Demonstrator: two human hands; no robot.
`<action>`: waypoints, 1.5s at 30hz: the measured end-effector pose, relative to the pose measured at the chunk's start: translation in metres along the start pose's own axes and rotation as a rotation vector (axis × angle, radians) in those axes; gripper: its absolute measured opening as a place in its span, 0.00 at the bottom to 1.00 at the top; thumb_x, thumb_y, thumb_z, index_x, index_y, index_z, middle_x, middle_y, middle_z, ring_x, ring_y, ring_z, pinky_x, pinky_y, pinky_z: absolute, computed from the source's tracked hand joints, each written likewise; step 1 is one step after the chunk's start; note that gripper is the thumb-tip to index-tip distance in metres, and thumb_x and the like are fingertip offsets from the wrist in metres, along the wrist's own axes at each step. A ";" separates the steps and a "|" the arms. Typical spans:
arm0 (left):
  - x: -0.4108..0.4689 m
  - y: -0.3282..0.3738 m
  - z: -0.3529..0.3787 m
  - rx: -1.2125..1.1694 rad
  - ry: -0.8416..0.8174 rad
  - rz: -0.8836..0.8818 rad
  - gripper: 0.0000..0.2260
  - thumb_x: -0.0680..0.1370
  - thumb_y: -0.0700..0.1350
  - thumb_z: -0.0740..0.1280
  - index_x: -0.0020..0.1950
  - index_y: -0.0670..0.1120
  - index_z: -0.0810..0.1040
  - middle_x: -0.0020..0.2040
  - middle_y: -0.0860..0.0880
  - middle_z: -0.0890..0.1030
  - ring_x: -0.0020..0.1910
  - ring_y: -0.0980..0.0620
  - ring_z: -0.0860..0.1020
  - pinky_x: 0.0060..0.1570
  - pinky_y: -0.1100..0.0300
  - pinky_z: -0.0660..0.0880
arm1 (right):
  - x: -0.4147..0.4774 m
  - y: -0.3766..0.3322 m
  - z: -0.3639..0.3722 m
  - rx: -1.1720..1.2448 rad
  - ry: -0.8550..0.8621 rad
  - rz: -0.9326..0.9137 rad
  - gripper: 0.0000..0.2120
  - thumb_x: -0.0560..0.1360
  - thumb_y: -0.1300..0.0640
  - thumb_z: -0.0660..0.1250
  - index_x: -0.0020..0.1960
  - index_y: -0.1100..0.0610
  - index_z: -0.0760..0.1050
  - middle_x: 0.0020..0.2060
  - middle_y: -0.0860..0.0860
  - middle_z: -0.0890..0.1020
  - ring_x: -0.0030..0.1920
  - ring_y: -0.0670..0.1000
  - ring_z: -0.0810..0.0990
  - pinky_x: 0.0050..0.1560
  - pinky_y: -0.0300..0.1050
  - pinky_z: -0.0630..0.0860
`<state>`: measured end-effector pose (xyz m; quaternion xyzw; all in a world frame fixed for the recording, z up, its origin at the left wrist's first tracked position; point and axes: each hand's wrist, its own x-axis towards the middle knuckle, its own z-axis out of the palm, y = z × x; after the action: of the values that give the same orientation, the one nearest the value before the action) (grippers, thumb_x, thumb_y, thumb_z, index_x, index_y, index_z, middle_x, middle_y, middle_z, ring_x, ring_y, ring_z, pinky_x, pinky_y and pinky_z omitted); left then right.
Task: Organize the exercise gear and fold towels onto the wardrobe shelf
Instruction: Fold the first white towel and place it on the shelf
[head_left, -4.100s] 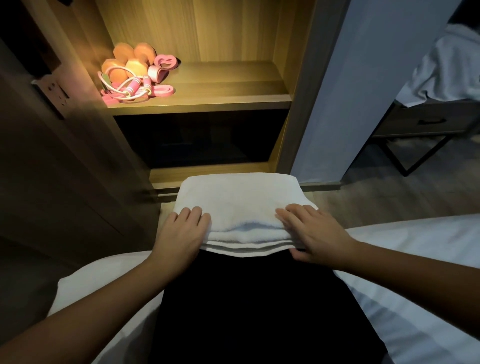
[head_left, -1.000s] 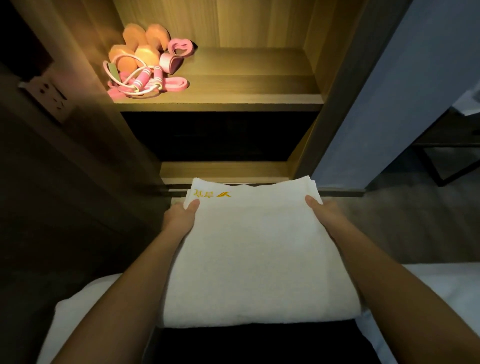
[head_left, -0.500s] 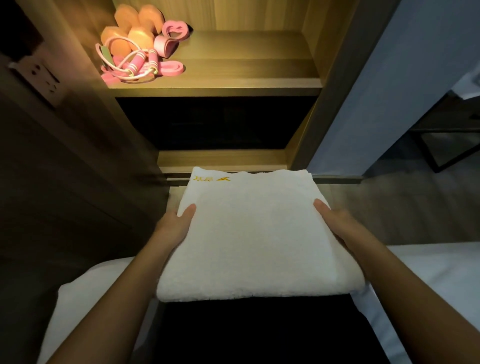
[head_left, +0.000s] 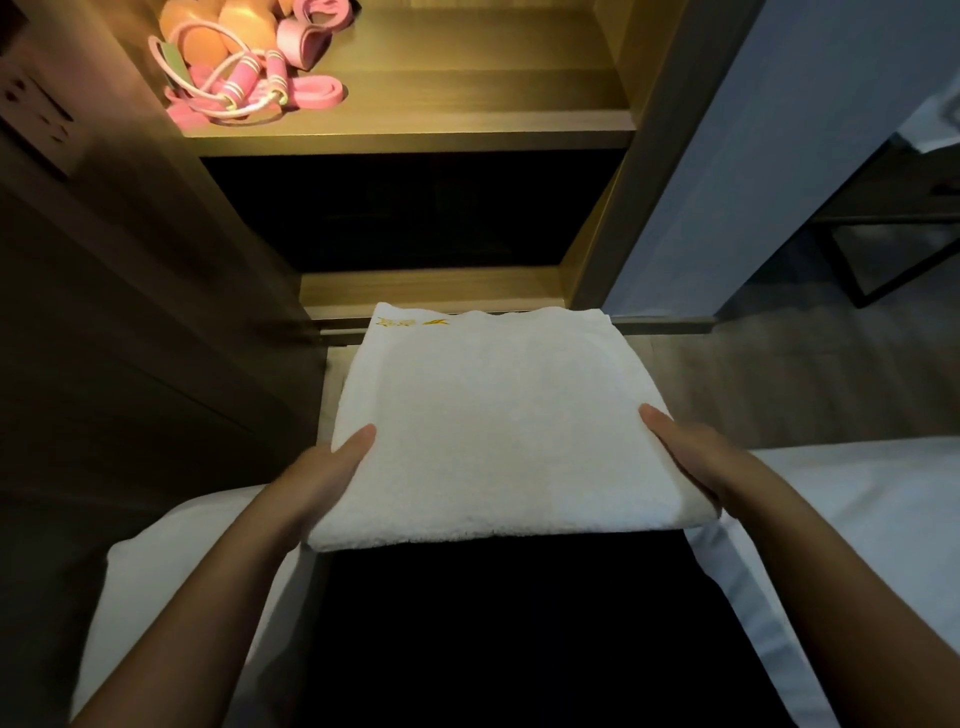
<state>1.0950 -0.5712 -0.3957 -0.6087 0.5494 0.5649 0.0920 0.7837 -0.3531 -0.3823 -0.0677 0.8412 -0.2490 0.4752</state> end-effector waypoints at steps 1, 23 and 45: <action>-0.002 -0.003 0.001 0.004 -0.001 0.017 0.29 0.78 0.65 0.59 0.69 0.44 0.71 0.61 0.44 0.77 0.59 0.42 0.75 0.62 0.45 0.72 | 0.000 0.002 0.002 -0.034 0.016 -0.017 0.31 0.78 0.36 0.56 0.68 0.61 0.69 0.63 0.61 0.75 0.55 0.59 0.75 0.54 0.51 0.68; 0.023 0.041 -0.014 -0.070 0.181 0.197 0.22 0.81 0.57 0.61 0.69 0.44 0.72 0.51 0.48 0.78 0.47 0.51 0.76 0.40 0.56 0.71 | 0.020 -0.031 -0.001 0.038 0.146 -0.136 0.30 0.80 0.38 0.56 0.71 0.60 0.66 0.62 0.60 0.74 0.54 0.57 0.73 0.51 0.51 0.69; 0.028 0.012 0.008 -0.088 0.245 0.102 0.22 0.80 0.59 0.62 0.63 0.43 0.76 0.54 0.45 0.81 0.47 0.47 0.79 0.45 0.54 0.74 | 0.038 -0.009 0.012 0.080 0.097 -0.017 0.21 0.78 0.35 0.57 0.54 0.54 0.71 0.42 0.50 0.77 0.40 0.51 0.76 0.49 0.51 0.71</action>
<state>1.0745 -0.5862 -0.4147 -0.6477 0.5614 0.5142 -0.0314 0.7718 -0.3783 -0.4126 -0.0438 0.8521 -0.2893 0.4339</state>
